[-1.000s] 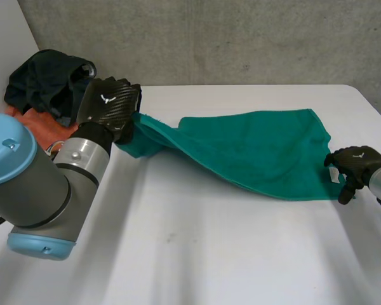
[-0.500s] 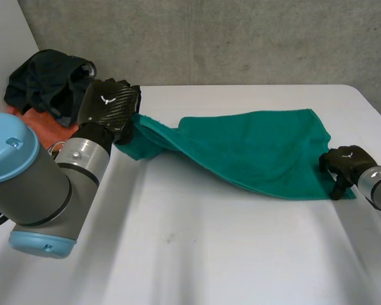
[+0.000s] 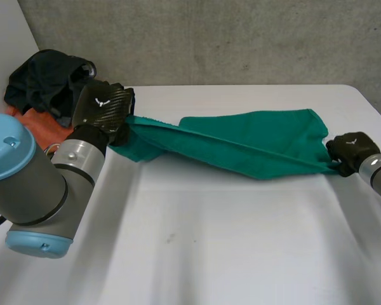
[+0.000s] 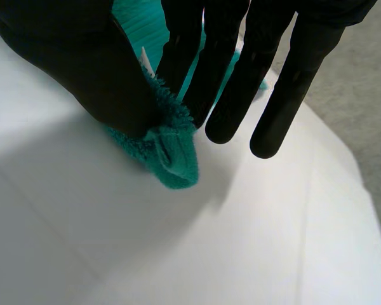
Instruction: Fold the laundry.
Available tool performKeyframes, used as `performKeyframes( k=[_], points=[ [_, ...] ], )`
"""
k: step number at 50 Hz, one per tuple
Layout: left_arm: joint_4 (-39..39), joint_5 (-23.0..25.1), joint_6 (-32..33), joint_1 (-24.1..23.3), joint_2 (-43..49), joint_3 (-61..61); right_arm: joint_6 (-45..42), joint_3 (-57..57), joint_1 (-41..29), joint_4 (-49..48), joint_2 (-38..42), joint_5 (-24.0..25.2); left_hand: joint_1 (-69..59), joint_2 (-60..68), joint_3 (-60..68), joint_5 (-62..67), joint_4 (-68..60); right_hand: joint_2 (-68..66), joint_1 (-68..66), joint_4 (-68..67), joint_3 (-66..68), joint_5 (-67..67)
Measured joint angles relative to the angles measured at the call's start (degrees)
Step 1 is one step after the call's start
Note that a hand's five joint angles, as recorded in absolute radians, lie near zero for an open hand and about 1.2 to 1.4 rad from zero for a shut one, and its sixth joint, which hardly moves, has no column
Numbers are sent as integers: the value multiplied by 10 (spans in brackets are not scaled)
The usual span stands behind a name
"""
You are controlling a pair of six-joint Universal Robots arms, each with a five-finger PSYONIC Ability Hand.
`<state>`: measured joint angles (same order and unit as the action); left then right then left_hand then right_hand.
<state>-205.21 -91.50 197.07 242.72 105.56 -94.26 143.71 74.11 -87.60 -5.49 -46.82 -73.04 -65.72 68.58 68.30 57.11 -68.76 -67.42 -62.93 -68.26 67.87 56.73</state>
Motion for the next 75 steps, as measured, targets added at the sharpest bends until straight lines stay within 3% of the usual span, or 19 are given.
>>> performKeyframes(
  k=[7,14,19,24,28,33,43,54,55,60,61,62,69,75],
  points=[
    [31,0,2,0,-13,-6,-8,32,4,30,-90,-17,0,0,0,0,0,0,0,-2,0,5],
    [121,2,7,0,-57,-31,-60,90,24,150,-213,-23,0,0,0,0,0,0,0,-2,0,5],
    [225,4,41,1,-99,-78,-185,162,78,301,-291,-53,0,0,0,0,0,0,0,-2,0,5],
    [303,6,109,3,-112,-124,-287,215,125,348,-312,-90,0,0,0,0,0,0,0,-2,0,5],
    [317,7,162,3,-100,-138,-305,233,136,320,-310,-103,0,1,1,0,0,0,0,-2,0,5],
    [283,7,188,0,-56,-115,-268,228,117,268,-289,-103,0,1,1,1,0,0,0,-2,0,6],
    [143,-1,192,-6,134,77,-177,129,28,137,-179,-126,0,1,1,6,0,0,0,-2,0,13],
    [126,-32,191,-5,297,297,-152,-35,-6,88,-52,-170,0,1,1,6,0,2,0,2,-3,10],
    [127,-35,192,-5,308,313,-148,-55,-9,86,-36,-172,11,-14,-14,-7,16,80,62,72,-82,-56],
    [128,-40,193,-14,342,369,-122,-131,-27,67,19,-179,429,-405,-399,-392,409,503,454,500,-497,-489],
    [128,-40,193,-17,344,373,-120,-136,-28,64,22,-180,429,-405,-399,-392,409,514,459,506,-503,-494],
    [128,-41,193,-21,347,380,-109,-149,-34,54,28,-182,539,-542,-535,-521,546,547,492,548,-546,-533],
    [125,-59,191,-48,338,386,-33,-155,-48,-6,-27,-185,547,-566,-563,-544,572,555,497,563,-560,-541],
    [126,-80,186,-64,285,342,-4,-67,-28,10,-132,-149,547,-566,-563,-544,572,555,497,563,-560,-541]
  ],
)
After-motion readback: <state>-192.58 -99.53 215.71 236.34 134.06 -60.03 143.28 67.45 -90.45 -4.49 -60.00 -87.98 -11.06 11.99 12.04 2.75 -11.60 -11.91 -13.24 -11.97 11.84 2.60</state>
